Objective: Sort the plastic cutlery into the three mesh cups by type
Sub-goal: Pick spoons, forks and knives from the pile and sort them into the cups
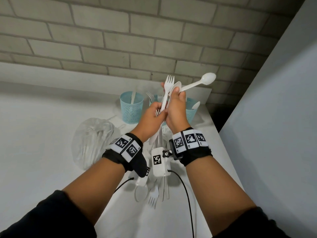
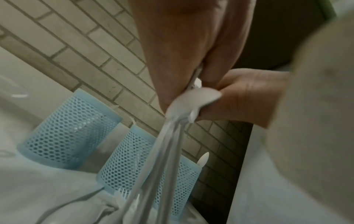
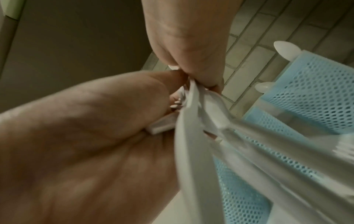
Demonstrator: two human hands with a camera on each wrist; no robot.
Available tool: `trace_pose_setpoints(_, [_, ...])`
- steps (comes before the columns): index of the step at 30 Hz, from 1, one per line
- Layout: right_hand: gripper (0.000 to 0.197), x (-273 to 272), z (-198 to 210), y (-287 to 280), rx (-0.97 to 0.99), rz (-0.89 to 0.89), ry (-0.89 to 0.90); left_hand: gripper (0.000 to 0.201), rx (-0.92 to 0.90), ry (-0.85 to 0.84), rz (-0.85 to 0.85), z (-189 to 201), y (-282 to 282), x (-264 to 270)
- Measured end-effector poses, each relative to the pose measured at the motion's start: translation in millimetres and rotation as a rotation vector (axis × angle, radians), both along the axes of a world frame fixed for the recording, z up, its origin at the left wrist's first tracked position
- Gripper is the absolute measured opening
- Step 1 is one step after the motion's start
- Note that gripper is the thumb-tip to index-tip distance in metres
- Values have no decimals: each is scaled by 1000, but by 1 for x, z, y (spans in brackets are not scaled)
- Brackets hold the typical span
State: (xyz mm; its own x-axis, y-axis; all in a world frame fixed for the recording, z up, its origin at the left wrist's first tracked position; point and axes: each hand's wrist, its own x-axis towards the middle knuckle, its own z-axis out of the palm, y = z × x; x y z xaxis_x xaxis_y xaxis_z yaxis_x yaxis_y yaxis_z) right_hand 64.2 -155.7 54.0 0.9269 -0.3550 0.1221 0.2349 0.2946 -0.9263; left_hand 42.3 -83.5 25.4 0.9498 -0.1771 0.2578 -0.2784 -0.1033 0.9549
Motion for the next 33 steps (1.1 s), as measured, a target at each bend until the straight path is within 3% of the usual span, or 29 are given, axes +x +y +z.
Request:
trace_pose_setpoints(4, [19,6,7,-1,79,-44,31,22,26,-54,-13,-3,1,0])
trace_pose_setpoints(13, [15,17,14,0,90,0,98,19,202,-116,-48,-2,7,4])
trace_pose_setpoints(18, [15,19,15,1,104,32,109,10,198,-125,-84,0,11,3])
trace_pose_setpoints(21, [33,25,19,-4,115,11,160,10,220,-134,-98,-1,11,4])
trace_pose_setpoints(24, [47,27,27,-16,64,-31,204,25,241,-158,-100,-1,12,3])
trace_pose_setpoints(28, [37,30,29,-38,-8,-80,181,26,27,-20,-58,2,21,8])
trace_pose_setpoints(30, [28,28,25,-44,25,-40,168,15,-140,89,-62,3,29,15])
trace_pose_setpoints(33, [17,16,18,-47,17,71,164,16,-384,203,-88,6,34,24])
